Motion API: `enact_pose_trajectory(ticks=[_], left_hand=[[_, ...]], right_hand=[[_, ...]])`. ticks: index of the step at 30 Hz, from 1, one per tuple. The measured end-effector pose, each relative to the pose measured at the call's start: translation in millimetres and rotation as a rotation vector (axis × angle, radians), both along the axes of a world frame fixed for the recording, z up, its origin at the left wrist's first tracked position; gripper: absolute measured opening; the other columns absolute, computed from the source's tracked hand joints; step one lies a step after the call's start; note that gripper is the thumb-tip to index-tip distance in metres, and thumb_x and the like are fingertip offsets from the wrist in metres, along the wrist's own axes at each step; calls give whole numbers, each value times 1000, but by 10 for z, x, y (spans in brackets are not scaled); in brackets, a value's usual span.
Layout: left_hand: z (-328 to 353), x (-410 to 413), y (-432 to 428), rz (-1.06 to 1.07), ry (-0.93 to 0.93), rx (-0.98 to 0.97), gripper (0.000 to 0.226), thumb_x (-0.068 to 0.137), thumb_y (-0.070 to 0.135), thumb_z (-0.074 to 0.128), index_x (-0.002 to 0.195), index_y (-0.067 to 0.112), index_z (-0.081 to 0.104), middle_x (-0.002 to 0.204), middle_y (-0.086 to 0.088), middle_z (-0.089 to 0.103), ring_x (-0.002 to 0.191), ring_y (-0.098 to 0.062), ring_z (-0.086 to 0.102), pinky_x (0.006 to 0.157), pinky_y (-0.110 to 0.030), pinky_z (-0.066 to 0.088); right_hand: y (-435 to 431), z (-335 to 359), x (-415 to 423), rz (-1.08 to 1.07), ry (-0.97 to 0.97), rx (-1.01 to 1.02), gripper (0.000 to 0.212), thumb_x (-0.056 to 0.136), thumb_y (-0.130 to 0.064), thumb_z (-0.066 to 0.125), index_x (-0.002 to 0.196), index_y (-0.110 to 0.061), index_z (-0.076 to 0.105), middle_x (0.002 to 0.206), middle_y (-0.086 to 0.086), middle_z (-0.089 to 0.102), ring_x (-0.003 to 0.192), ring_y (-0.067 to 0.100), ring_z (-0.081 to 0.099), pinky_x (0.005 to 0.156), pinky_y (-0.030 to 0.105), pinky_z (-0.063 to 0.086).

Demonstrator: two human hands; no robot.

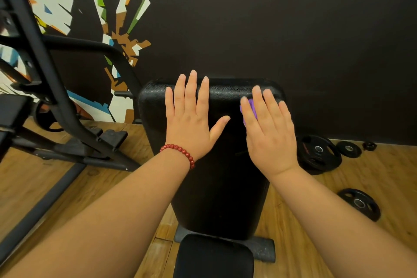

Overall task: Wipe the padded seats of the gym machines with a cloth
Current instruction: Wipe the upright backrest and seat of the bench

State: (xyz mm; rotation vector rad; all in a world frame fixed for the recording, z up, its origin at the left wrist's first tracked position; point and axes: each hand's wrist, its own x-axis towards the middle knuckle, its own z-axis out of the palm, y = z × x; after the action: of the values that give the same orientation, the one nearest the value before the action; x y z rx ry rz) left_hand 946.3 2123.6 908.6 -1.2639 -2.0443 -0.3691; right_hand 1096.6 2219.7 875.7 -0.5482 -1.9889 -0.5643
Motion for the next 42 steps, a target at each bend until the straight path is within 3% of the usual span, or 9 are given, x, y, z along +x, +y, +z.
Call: enact_pose_trajectory(ticks=[4,10,17,23,29,32,35,38,42], left_hand=[[-9,-14,1,2,5,-7,82,92,66,25,152,12,7,159,-17,11,146,-34,6,116,-45,-8],[-17,-17,10,13,19,-8,82,92,66,24,152,13,7,159,-17,12,147,-34,7,116,-45,-6],[-21,-15,-13,-2,7,-21,80,93,65,24,152,14,6,160,-16,11,147,-34,6,116,-46,-5],[37,-69,-92,-51,3,-69,76,94,58,28,153,15,9,160,-13,13,148,-31,8,117,-46,1],[292,-366,-360,-230,65,-175,69,95,42,45,152,12,21,158,-8,26,144,-24,26,112,-36,14],[374,-482,-452,-185,29,-170,67,94,43,43,150,8,27,156,-11,30,143,-27,29,111,-37,18],[347,-576,-482,-150,11,-186,69,94,45,39,151,9,25,156,-12,29,144,-28,25,114,-38,12],[331,-643,-501,-186,40,-209,68,94,45,41,150,7,27,155,-13,31,143,-28,28,114,-37,15],[329,-804,-603,-214,39,-202,68,93,41,47,149,6,29,155,-13,31,143,-29,29,114,-38,16]], right_hand=[[-32,-12,-32,-22,15,-21,58,93,-8,61,145,-8,36,150,18,38,141,31,27,118,38,9],[-66,202,-160,-15,91,-41,45,103,-17,35,147,-6,32,152,18,34,143,31,25,119,39,9],[-93,-127,-14,-33,10,-66,62,94,-8,58,148,-8,28,153,15,29,142,31,22,119,37,-2],[-68,312,-248,-23,31,20,50,100,-12,48,147,-5,32,153,17,34,143,31,28,118,40,14],[-66,-29,-122,-33,-103,81,63,94,-9,58,149,-8,27,155,11,21,144,27,23,121,39,10],[-154,172,-210,-48,-102,28,56,95,-10,55,147,-6,33,154,14,30,144,28,27,119,39,13],[-253,501,-484,-36,-72,-41,54,93,-12,57,144,-3,40,151,16,39,141,28,35,115,39,25],[-288,662,-674,40,-199,-14,53,91,-13,59,141,-3,45,148,15,44,136,27,43,111,39,34],[-126,646,-351,108,-437,94,51,95,-14,54,144,-6,42,149,15,41,138,29,40,114,40,27]])
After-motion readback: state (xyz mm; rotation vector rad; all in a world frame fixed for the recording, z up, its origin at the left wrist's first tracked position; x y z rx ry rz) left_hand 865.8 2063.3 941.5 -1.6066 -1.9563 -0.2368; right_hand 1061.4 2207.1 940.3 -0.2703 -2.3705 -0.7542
